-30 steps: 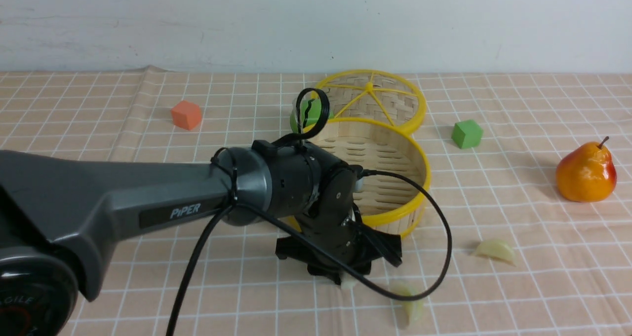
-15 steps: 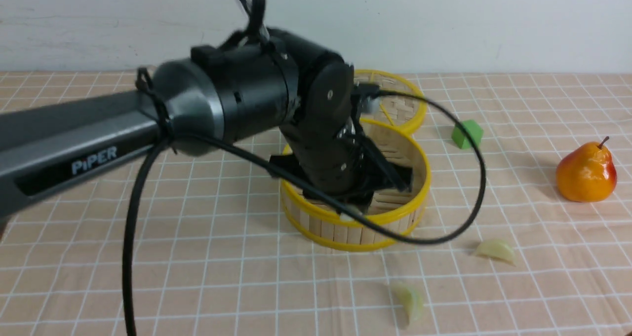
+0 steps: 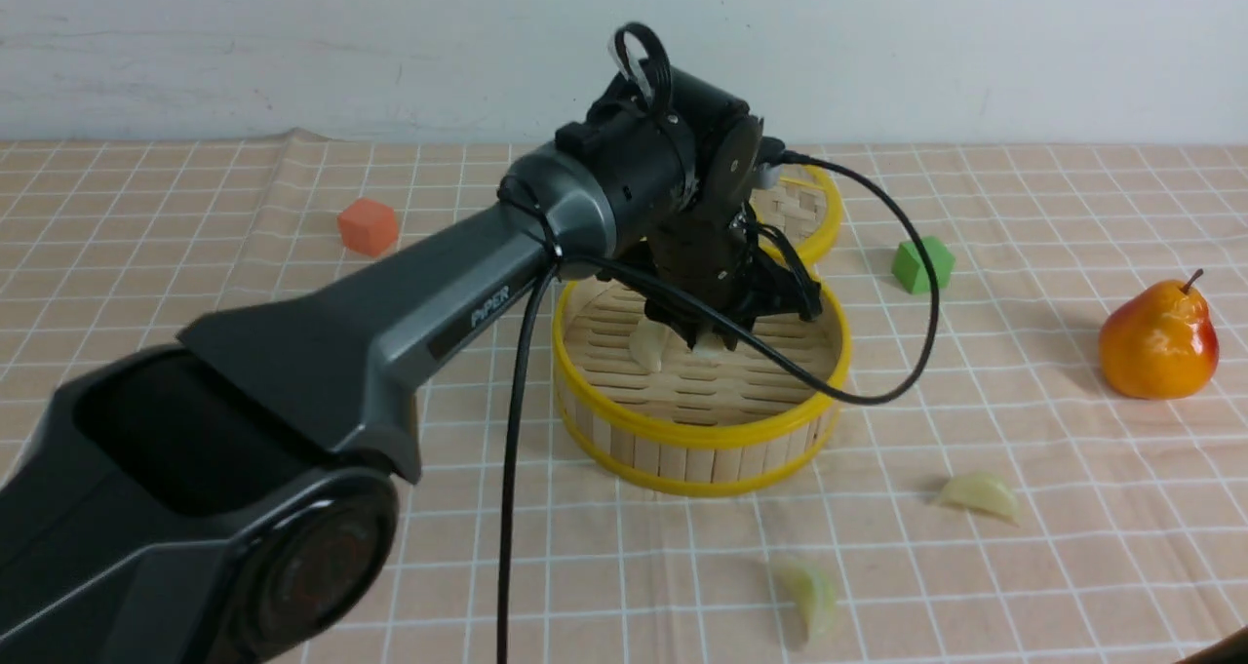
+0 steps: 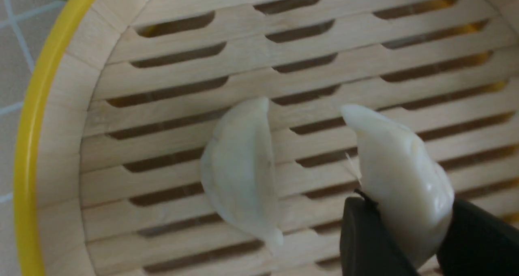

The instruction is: Put the dumplings into the steamer on the table with the brown tablecloth.

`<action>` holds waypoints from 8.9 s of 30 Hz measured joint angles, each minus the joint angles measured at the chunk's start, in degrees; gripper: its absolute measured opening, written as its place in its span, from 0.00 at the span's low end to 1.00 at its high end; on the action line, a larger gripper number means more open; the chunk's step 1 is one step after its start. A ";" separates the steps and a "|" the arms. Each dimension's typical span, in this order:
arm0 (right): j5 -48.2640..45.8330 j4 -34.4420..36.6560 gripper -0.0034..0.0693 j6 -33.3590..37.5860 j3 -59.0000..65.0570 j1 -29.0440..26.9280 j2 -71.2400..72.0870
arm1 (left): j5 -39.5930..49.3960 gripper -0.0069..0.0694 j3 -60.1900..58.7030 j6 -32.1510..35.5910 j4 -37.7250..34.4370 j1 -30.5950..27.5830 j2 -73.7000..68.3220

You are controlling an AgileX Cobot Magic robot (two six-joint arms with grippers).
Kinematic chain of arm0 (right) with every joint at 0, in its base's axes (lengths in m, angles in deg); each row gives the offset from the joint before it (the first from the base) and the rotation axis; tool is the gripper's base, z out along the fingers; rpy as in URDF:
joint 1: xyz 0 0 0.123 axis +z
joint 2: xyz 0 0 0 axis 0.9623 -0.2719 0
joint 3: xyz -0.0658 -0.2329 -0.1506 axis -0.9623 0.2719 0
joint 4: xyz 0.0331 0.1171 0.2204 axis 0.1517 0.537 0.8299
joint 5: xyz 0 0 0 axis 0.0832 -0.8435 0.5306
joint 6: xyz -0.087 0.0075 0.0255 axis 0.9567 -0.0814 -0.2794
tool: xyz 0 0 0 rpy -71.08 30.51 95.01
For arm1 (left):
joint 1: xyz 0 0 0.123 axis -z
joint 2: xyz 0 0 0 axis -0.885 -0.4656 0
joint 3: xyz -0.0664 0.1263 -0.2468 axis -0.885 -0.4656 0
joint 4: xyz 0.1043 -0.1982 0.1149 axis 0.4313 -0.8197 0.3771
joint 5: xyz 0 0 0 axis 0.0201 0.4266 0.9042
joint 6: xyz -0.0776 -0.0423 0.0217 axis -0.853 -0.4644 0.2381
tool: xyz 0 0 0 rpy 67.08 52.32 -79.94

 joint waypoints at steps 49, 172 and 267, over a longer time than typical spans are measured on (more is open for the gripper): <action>31.56 -9.39 0.66 -16.81 -13.19 4.27 -57.17 | 1.17 0.07 -71.31 -5.54 9.03 -1.80 99.97; 17.23 -24.97 0.76 -24.42 -60.50 -2.71 -79.51 | 2.18 0.07 -81.16 -4.79 5.28 -1.80 108.88; 42.26 -24.36 0.05 -33.05 48.78 -25.53 45.85 | -29.28 0.14 -111.69 -4.11 5.53 -1.80 133.81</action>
